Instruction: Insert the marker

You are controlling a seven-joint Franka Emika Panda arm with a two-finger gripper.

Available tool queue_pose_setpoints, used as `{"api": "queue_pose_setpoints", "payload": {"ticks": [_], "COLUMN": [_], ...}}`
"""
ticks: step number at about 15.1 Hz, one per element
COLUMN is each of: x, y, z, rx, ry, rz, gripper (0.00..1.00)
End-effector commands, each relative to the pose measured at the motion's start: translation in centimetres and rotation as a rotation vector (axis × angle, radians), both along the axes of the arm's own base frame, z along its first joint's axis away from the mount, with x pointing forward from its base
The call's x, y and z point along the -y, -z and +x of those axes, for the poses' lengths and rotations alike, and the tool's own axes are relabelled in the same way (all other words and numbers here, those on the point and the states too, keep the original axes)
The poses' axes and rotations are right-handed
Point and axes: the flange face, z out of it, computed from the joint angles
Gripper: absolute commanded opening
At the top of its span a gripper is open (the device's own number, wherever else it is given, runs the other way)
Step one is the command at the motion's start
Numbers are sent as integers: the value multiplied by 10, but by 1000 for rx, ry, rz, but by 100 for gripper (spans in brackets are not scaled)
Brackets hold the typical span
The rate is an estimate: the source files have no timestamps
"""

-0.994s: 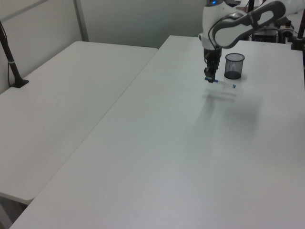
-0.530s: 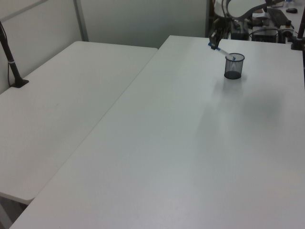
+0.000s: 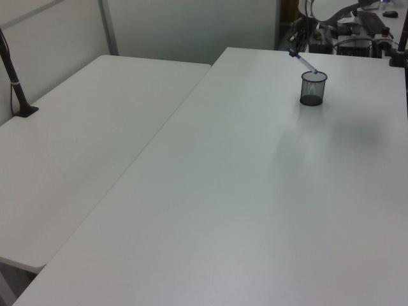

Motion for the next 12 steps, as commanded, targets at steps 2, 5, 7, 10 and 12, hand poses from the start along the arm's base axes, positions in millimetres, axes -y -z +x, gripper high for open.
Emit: {"api": "queue_pose_setpoints", "payload": {"ticks": [2,5,7,10,12], "x": [-3,-5,-8,-27,-54], "y": [12,15,7,1,-10], "z": [-7,-14,-18,-12,-5], "rx": [-7,-65,-82,-84,-68], "ry": [-4,-18,-17,-32,-72], "rz": [13,32,40,52,56], "gripper": [12,35,61,100,100]}}
